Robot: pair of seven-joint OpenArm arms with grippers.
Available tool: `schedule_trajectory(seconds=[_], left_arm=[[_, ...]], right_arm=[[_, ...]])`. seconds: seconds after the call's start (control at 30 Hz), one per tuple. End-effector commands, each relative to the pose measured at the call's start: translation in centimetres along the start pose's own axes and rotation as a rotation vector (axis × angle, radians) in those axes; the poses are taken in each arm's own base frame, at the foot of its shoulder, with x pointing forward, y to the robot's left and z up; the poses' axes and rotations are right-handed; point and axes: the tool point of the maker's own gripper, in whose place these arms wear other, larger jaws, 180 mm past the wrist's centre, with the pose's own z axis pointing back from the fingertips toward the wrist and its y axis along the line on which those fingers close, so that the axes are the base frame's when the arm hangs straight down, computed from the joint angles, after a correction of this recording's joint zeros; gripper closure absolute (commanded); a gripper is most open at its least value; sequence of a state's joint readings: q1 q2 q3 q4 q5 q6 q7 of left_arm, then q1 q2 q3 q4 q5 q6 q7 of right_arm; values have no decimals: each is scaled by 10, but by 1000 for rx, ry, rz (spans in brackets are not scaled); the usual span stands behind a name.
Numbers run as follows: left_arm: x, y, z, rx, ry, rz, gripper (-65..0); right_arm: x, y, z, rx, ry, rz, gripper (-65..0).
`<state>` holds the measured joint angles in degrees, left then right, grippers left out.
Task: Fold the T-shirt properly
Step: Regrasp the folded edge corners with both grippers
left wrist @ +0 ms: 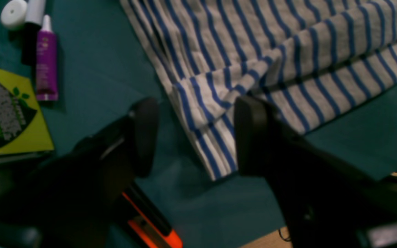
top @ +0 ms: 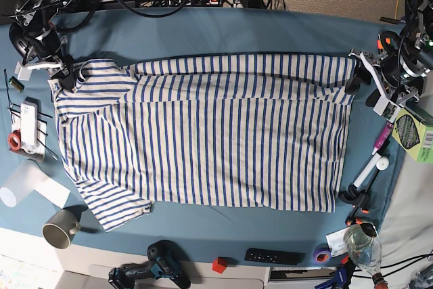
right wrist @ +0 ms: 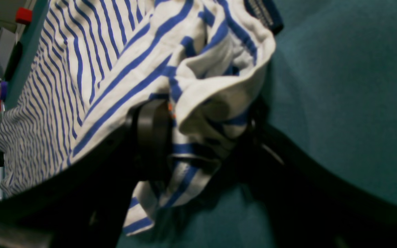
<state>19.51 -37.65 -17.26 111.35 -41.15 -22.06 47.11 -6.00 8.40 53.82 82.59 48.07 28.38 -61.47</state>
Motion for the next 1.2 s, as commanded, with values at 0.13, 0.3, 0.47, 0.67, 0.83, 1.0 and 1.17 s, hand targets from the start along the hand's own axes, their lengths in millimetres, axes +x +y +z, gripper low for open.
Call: schedule_trajectory(seconds=[0.13, 0.3, 0.47, 0.67, 0.83, 1.0, 1.17], left_arm=[[9, 4, 4, 9, -24, -21, -350], [5, 4, 4, 8, -2, -19, -350], [-15, 2, 5, 32, 44, 51, -350], [-64, -13, -2, 28, 129, 201, -350], [-77, -28, -9, -47, 133, 304, -350], [-81, -23, -14, -30, 137, 321, -350], [-92, -4, -23, 8, 159, 363, -350]], right_arm=[[15, 3, 2, 6, -40, 26, -265], [15, 7, 2, 24, -36, 67, 0], [14, 7, 2, 28, -35, 73, 0], [14, 7, 2, 27, -32, 74, 0], [13, 7, 3, 26, -26, 74, 0], [12, 7, 3, 26, -23, 74, 0], [12, 7, 3, 26, -21, 74, 0]])
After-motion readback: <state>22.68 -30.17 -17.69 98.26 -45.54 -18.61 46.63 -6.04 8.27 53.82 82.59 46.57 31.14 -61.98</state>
